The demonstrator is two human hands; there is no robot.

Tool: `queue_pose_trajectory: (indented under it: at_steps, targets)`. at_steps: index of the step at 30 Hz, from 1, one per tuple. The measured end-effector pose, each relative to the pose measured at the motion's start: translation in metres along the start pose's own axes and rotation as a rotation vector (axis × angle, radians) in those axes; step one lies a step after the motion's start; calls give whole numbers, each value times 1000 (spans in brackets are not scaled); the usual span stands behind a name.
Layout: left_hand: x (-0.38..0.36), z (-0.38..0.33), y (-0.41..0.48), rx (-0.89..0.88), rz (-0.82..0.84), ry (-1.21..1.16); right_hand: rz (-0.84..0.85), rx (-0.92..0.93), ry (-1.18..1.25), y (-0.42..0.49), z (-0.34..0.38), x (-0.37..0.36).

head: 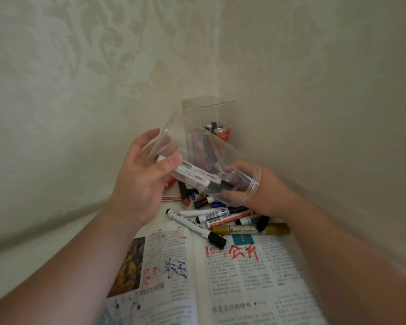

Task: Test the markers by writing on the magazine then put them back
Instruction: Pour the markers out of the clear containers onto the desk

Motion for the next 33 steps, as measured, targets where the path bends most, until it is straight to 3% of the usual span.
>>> queue_pose_trajectory:
  at_steps: [9, 15, 17, 20, 28, 33]
  targets:
    - [-7, -1, -1, -23, -6, -25, -2, 57, -19, -2, 10, -2]
    - [-3, -3, -1, -62, 14, 4, -168, -1, -19, 0, 2, 13]
    - [5, -3, 0, -63, -25, 11, -232, -11, 24, -2, -1, 19]
    - [26, -7, 0, -61, -98, -13, -280, 8, -175, 0, -3, 26]
    - [72, -8, -20, 8, -359, 16, -250, 13, -398, 2, 0, 18]
    - [59, 5, -41, 50, -362, 1, -281, 122, -314, -3, 14, 13]
Point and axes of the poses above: each hand's wrist, its own y-axis towards the middle knuckle, its own x-axis out of the back of the hand, z = x × y, the point moved 7 cm from there along y, towards the middle knuckle, and after that the axes turned 14 degrees about y, right-handed, at the moved point
